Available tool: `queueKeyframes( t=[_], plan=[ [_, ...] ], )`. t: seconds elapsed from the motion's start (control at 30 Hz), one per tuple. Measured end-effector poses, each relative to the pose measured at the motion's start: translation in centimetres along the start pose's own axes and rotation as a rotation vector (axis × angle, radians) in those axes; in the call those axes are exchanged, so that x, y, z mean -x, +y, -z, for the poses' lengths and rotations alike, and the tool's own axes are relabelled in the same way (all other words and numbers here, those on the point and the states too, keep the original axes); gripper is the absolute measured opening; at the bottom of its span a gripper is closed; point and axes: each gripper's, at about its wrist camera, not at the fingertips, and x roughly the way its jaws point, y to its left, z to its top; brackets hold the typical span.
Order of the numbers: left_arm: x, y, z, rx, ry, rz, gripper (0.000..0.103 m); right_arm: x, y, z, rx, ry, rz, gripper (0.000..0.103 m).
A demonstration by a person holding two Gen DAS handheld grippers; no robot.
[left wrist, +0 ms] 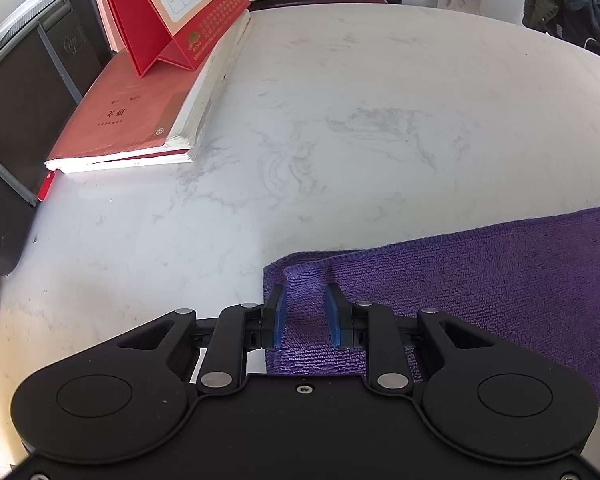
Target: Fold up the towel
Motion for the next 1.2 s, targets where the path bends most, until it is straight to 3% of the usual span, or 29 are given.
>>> queueKeyframes(
  t=[0.07, 0.13, 0.3, 0.4, 0.47, 0.63, 0.77, 0.93, 1.2],
  plan=[
    [0.0, 0.0, 0.0, 0.000, 0.001, -0.002, 0.022, -0.2, 0.0, 0.1, -0.004, -0.002, 0.017, 0.008],
    [0.0, 0.0, -0.1, 0.000, 0.003, -0.009, 0.026, 0.2, -0.5, 0.4, -0.058, -0.014, 0.045, 0.018],
    [1.4, -0.8, -0.1, -0.023, 0.002, -0.045, 0.025, 5.2, -3.2, 3.5, -0.293, -0.067, 0.195, 0.021],
    [3.5, -2.3, -0.5, -0.022, -0.048, -0.004, 0.025, 8.6, -3.4, 6.8, -0.393, -0.067, 0.270, 0.022],
    [5.0, -4.7, -1.2, -0.043, -0.089, 0.083, 0.025, 10.0, -2.6, 8.9, -0.395, -0.035, 0.288, 0.022],
    [4.4, -13.3, -2.1, -0.202, -0.074, 0.238, 0.025, 9.4, -0.8, 11.2, -0.304, 0.012, 0.194, 0.022],
    [2.6, -18.4, -2.1, -0.279, -0.024, 0.258, 0.025, 7.7, -1.0, 11.6, -0.219, 0.019, 0.117, 0.021],
    [1.6, -19.8, -1.5, -0.281, 0.017, 0.206, 0.027, 6.7, -2.8, 12.3, -0.140, 0.015, 0.045, 0.022],
    [1.6, -19.4, -1.2, -0.227, 0.040, 0.182, 0.034, 6.3, -3.9, 12.7, -0.098, -0.014, -0.077, 0.021]
  ],
)
